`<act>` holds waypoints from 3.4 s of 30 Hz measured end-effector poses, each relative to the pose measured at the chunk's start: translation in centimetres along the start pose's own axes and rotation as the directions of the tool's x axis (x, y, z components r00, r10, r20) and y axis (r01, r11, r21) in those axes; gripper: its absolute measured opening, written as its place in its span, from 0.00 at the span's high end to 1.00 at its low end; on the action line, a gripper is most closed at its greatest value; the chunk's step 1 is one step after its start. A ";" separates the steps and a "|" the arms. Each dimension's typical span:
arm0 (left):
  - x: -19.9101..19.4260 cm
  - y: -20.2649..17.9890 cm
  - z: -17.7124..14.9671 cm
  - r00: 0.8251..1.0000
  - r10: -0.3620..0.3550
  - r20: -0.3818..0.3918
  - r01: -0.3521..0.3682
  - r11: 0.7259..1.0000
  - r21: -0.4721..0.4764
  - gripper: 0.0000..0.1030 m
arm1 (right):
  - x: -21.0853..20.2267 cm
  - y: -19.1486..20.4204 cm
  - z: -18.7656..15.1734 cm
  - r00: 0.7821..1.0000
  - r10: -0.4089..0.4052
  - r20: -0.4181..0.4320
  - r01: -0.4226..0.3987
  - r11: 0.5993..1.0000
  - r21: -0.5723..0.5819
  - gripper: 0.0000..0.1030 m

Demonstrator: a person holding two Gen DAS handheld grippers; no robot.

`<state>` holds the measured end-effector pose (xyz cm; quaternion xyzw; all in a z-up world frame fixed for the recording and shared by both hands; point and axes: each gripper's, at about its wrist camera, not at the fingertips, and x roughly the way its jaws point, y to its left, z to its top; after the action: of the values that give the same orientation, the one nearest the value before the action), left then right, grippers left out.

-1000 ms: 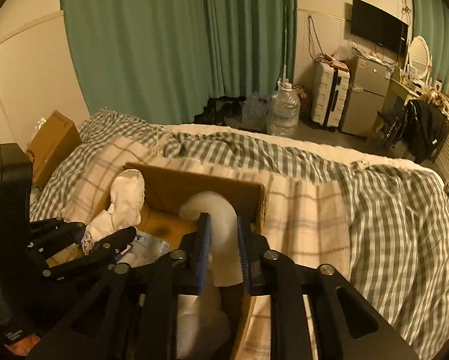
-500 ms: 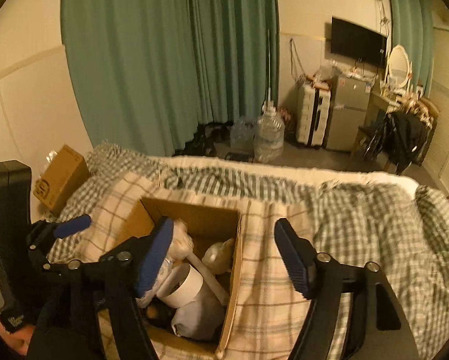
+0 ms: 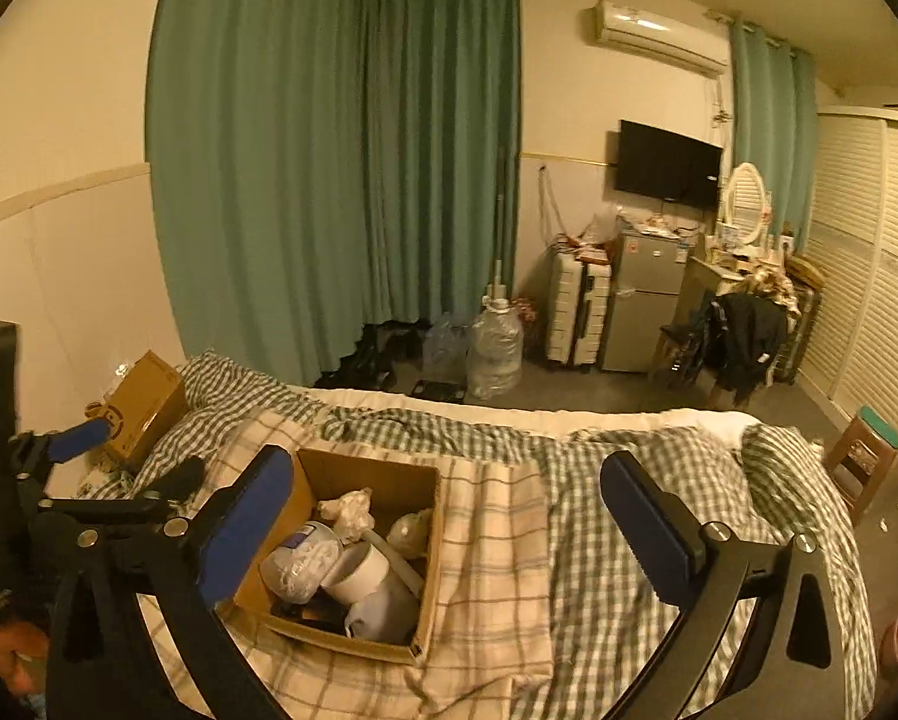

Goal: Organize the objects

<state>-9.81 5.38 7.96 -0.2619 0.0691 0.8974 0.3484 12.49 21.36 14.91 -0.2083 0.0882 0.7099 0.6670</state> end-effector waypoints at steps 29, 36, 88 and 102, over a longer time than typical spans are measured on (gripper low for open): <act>2.4 -0.1 -10.8 0.997 0.022 -0.069 -0.023 1.000 -0.011 0.00 | 6.5 0.9 -12.6 0.992 -0.040 -0.122 0.039 0.999 -0.005 0.00; 2.8 -0.1 -11.0 0.996 0.035 -0.081 -0.035 0.999 0.002 0.00 | 6.5 0.7 -12.6 0.991 -0.044 -0.123 0.044 0.999 -0.002 0.00; 3.8 1.2 -11.5 0.991 0.048 -0.122 -0.052 0.998 -0.027 0.00 | 7.6 1.5 -13.7 0.987 -0.033 -0.159 0.030 0.999 -0.021 0.00; 4.1 1.4 -11.8 0.991 0.048 -0.127 -0.051 0.998 -0.027 0.00 | 7.8 1.6 -13.9 0.985 -0.030 -0.168 0.026 0.999 -0.026 0.00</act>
<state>-8.35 3.16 -4.31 -0.3215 0.0841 0.8883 0.3170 13.25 22.72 -1.03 -0.2766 0.1330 0.6812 0.6646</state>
